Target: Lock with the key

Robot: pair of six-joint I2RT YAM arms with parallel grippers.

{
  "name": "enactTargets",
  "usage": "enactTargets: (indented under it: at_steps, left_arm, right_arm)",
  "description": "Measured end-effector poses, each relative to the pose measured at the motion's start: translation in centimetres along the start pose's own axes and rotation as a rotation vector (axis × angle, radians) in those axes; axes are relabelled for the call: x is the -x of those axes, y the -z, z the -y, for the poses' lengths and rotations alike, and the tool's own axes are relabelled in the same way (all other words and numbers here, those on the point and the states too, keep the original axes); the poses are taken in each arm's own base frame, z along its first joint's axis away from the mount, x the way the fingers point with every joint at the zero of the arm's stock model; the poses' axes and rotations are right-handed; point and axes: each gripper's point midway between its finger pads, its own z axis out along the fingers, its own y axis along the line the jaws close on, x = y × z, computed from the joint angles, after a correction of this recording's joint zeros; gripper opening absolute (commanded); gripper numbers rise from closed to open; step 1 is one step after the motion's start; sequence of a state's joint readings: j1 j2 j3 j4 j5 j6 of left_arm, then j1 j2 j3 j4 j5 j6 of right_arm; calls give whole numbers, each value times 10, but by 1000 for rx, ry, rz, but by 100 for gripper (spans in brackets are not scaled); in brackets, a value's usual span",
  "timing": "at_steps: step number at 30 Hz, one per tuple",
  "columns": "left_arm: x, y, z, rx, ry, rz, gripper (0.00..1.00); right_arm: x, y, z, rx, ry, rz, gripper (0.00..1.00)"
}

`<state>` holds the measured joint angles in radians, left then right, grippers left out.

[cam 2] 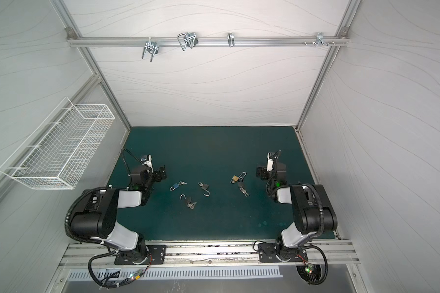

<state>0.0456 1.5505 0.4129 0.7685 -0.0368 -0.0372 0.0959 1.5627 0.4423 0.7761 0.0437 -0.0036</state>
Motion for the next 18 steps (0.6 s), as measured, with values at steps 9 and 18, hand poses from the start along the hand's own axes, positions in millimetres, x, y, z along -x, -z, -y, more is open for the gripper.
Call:
enactTargets:
  at_steps: [9,18]
  left_arm:
    - [0,0,0,-1,0,0,99]
    - [0,0,1,-4,1,0,99]
  right_arm:
    - [0,0,1,2,-3,0,99]
    - [0,0,1,10,-7,0,99]
